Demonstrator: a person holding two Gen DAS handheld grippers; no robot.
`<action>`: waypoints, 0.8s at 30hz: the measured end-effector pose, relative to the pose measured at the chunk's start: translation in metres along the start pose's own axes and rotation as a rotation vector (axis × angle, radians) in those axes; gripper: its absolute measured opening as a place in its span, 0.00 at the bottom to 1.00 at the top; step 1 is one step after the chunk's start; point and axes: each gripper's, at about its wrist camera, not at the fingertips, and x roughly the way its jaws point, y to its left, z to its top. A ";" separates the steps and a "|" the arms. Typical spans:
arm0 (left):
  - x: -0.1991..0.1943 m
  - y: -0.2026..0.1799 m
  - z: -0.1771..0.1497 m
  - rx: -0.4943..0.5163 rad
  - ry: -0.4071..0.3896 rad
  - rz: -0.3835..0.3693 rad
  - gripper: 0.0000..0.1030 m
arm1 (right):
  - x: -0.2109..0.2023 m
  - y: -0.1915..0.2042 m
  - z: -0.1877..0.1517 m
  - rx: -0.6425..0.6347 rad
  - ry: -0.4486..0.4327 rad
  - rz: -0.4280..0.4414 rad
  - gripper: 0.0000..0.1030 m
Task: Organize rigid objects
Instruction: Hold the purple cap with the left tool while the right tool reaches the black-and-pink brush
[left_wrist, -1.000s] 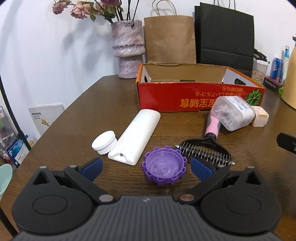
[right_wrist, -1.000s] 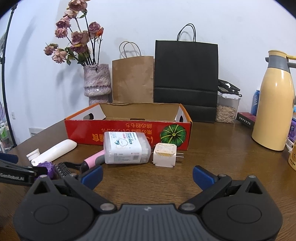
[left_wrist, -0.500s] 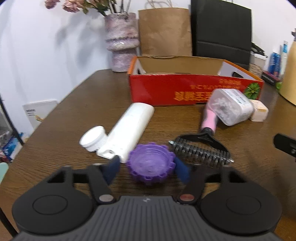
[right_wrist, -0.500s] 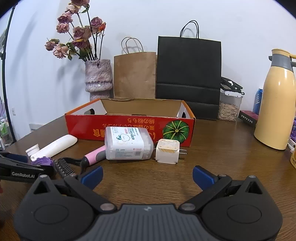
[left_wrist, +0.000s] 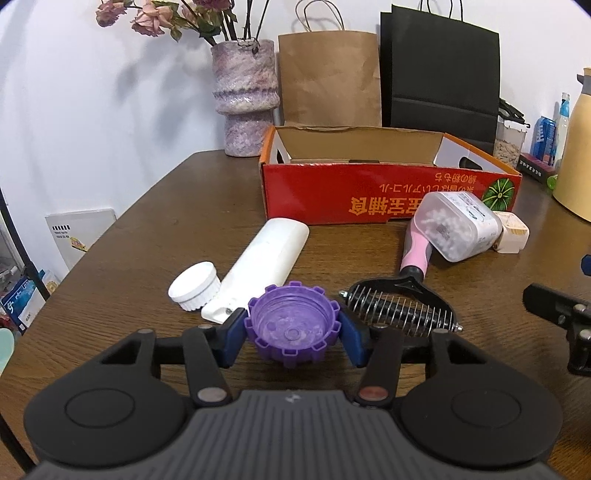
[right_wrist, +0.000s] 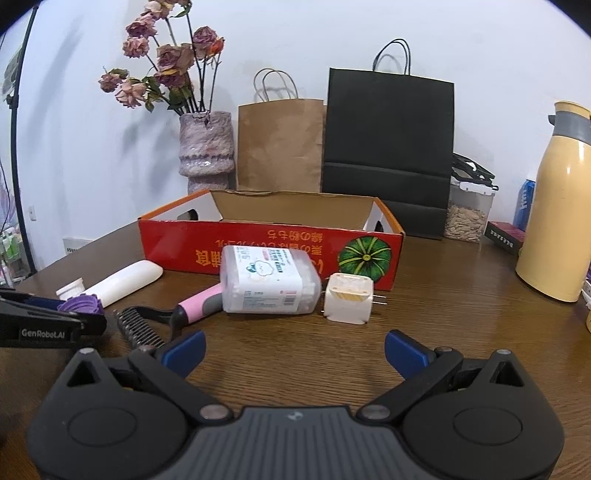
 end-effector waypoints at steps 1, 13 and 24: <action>-0.001 0.001 0.000 -0.001 -0.005 0.002 0.53 | 0.000 0.002 0.000 -0.005 0.000 0.005 1.00; -0.011 0.014 -0.002 -0.003 -0.049 0.021 0.53 | 0.009 0.028 0.005 -0.043 0.011 0.058 1.00; -0.016 0.038 -0.005 -0.021 -0.061 0.031 0.53 | 0.021 0.063 0.011 -0.121 0.020 0.126 0.97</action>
